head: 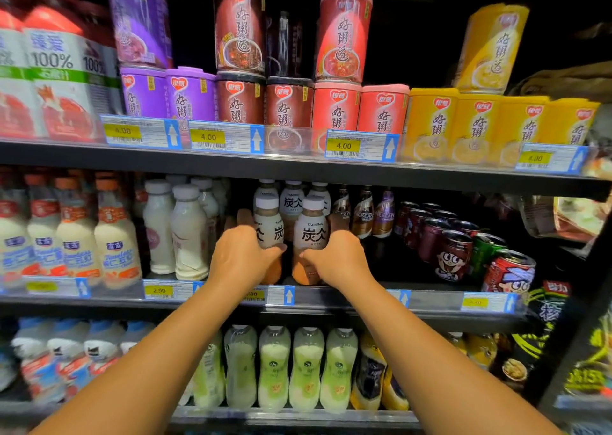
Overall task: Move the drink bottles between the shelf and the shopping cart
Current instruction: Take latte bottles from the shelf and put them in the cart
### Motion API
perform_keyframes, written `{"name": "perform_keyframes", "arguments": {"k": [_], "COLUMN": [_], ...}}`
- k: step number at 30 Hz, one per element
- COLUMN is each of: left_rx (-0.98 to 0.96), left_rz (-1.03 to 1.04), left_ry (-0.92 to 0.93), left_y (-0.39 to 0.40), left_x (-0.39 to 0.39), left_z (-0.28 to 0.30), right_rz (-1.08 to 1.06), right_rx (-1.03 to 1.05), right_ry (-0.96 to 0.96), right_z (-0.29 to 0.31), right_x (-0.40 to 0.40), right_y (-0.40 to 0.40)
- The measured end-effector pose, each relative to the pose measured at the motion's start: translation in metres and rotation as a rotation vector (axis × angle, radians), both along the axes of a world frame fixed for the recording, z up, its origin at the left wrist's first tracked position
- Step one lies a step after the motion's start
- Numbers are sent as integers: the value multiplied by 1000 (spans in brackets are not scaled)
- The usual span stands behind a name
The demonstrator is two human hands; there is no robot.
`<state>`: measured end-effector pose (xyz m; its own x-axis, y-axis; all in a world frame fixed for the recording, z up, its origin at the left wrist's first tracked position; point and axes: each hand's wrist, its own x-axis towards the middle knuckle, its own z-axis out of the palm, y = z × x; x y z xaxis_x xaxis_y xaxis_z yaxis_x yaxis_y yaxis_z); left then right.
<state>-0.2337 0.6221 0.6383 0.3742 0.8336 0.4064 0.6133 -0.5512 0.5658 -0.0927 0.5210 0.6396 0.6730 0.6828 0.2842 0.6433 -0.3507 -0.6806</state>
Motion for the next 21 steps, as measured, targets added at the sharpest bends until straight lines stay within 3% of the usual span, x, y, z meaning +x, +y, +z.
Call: {"name": "perform_keyframes", "arguments": {"k": [11,18,21], "left_rx": [-97,37,61], "left_rz": [20,49,18], "left_ry": [21,171,122], "left_y": [56,88,75], "left_x": [25,48,45], "left_z": [9,-1,7], "right_rz": [-1,-28,-16], "right_rx": [-21,49,71], "right_ry": [34,38,45], "right_z": [11,9,8], "right_x": [9,8,10], "right_y": [63,84,87]}}
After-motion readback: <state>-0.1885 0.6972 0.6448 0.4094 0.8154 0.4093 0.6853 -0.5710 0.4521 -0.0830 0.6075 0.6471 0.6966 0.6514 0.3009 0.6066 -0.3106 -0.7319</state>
